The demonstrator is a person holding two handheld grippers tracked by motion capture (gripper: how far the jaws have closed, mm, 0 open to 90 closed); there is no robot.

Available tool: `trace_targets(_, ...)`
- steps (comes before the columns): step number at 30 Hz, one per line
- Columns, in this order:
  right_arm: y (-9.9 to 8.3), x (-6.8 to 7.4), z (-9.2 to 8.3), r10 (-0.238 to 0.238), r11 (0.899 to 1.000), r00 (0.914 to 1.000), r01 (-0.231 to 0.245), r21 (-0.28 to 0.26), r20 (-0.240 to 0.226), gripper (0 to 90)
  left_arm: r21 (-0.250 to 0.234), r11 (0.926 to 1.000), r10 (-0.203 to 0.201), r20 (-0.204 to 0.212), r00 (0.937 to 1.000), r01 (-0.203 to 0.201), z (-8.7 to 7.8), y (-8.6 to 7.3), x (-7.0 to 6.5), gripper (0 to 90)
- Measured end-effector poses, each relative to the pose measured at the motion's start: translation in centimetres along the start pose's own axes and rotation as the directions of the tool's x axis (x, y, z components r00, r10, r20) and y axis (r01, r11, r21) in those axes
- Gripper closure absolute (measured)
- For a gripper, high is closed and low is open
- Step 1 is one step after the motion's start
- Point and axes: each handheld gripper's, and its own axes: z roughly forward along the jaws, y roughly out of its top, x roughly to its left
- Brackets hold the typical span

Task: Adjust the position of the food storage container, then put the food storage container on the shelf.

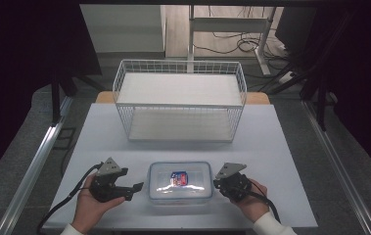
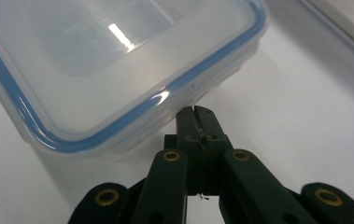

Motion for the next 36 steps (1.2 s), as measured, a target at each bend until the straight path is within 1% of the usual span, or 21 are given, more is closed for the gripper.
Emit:
trace_targets(3, -0.3, -0.7, -0.8, 0.032, 0.999, 0.9989, -0.031, -0.035, 0.035, 88.9, -0.013, 0.9999, -0.009, 0.007, 0.9999, 0.009, -0.1, 0.1, 0.1, 21.7)
trace_targets(4, -0.4, -1.1, -1.1, 0.059, 0.997, 0.9976, -0.057, -0.057, 0.037, 88.9, -0.013, 0.9999, -0.007, 0.004, 1.0000, 0.007, -0.1, 0.1, 0.1, 21.6)
trace_targets(5, -0.7, -2.2, -1.6, 0.120, 0.988, 0.9925, -0.117, -0.103, 0.022, 88.8, -0.018, 0.9998, 0.000, -0.007, 1.0000, 0.000, -0.1, 0.0, 0.1, 21.6)
trace_targets(6, -0.7, -2.2, -1.6, 0.120, 0.988, 0.9925, -0.117, -0.103, 0.022, 88.8, -0.018, 0.9998, 0.000, -0.007, 1.0000, 0.000, -0.1, 0.0, 0.1, 21.6)
trace_targets(7, -0.9, -2.7, -1.9, 0.161, 0.979, 0.9869, -0.159, -0.128, 0.007, 88.9, -0.019, 0.9998, 0.000, -0.008, 1.0000, 0.000, -0.1, 0.1, 0.1, 21.6)
trace_targets(8, -1.4, -3.6, -2.3, 0.218, 0.963, 0.9755, -0.220, -0.157, -0.027, 88.8, -0.019, 0.9998, 0.001, -0.009, 1.0000, -0.001, -0.1, 0.1, 0.1, 21.4)
trace_targets(9, -1.4, -3.6, -2.3, 0.218, 0.963, 0.9755, -0.220, -0.157, -0.027, 88.8, -0.020, 0.9998, 0.003, -0.013, 0.9999, -0.003, -0.1, 0.0, 0.2, 21.4)
trace_targets(12, -2.0, -4.1, -2.9, 0.262, 0.942, 0.9611, -0.274, -0.194, -0.087, 85.4, -0.013, 0.9999, 0.010, -0.021, 0.9997, -0.010, -0.1, -0.1, 0.1, 21.2)
trace_targets(14, -2.3, -4.0, -3.3, 0.263, 0.933, 0.9588, -0.281, -0.223, -0.108, 74.0, -0.017, 0.9998, 0.012, -0.022, 0.9997, -0.012, -0.1, -0.2, 0.0, 21.2)
trace_targets(15, -2.5, -3.8, -3.6, 0.267, 0.930, 0.9596, -0.281, -0.237, -0.088, 54.4, -0.027, 0.9996, 0.012, -0.022, 0.9997, -0.013, -0.1, -0.2, 0.0, 21.7)
trace_targets(16, -2.5, -3.8, -3.6, 0.267, 0.930, 0.9596, -0.281, -0.237, -0.088, 54.4, -0.036, 0.9993, 0.009, -0.019, 0.9998, -0.010, -0.1, -0.2, 0.0, 21.7)
trace_targets(17, -2.5, -3.7, -3.6, 0.279, 0.927, 0.9561, -0.293, -0.236, -0.090, 46.7, -0.041, 0.9991, 0.004, -0.013, 0.9999, -0.005, -0.1, -0.2, 0.1, 21.8)
trace_targets(18, -2.7, -3.5, -3.8, 0.304, 0.912, 0.9458, -0.323, -0.252, -0.114, 38.4, -0.043, 0.9991, -0.002, -0.010, 0.9999, 0.001, -0.1, -0.2, 0.1, 21.8)
trace_targets(19, -2.7, -3.5, -3.8, 0.304, 0.912, 0.9458, -0.323, -0.252, -0.114, 38.4, -0.041, 0.9991, -0.008, -0.008, 0.9999, 0.008, -0.1, -0.3, 0.2, 21.8)
trace_targets(21, -2.8, -3.5, -4.0, 0.322, 0.896, 0.9329, -0.355, -0.266, -0.162, 33.2, -0.040, 0.9987, -0.031, 0.008, 0.9995, 0.032, -0.1, -0.3, 0.5, 21.7)
trace_targets(22, -2.7, -3.4, -4.1, 0.335, 0.881, 0.9204, -0.382, -0.278, -0.201, 28.8, -0.044, 0.9974, -0.056, 0.024, 0.9981, 0.057, -0.2, -0.4, 0.5, 21.4)
trace_targets(23, -2.7, -3.4, -4.1, 0.335, 0.881, 0.9204, -0.382, -0.278, -0.201, 28.8, -0.044, 0.9974, -0.056, 0.024, 0.9981, 0.057, -0.2, -0.4, 0.5, 21.0)
trace_targets(24, -2.6, -3.3, -4.1, 0.335, 0.874, 0.9125, -0.394, -0.285, -0.235, 25.5, -0.047, 0.9963, -0.071, 0.038, 0.9968, 0.073, -0.3, -0.4, 0.5, 20.8)
trace_targets(27, -2.5, -2.9, -4.0, 0.332, 0.873, 0.9075, -0.399, -0.281, -0.257, 24.3, -0.066, 0.9912, -0.108, 0.094, 0.9896, 0.114, -0.3, -0.6, 0.2, 21.1)
trace_targets(31, -2.3, -2.0, -3.3, 0.309, 0.891, 0.9102, -0.379, -0.251, -0.275, 22.5, -0.057, 0.9911, -0.113, 0.111, 0.9874, 0.120, -0.2, -1.0, -0.3, 20.8)
trace_targets(36, -2.2, -1.6, -3.0, 0.326, 0.884, 0.8997, -0.399, -0.243, -0.290, 21.2, -0.045, 0.9857, -0.154, 0.149, 0.9766, 0.163, 0.5, -1.1, -0.5, 20.4)
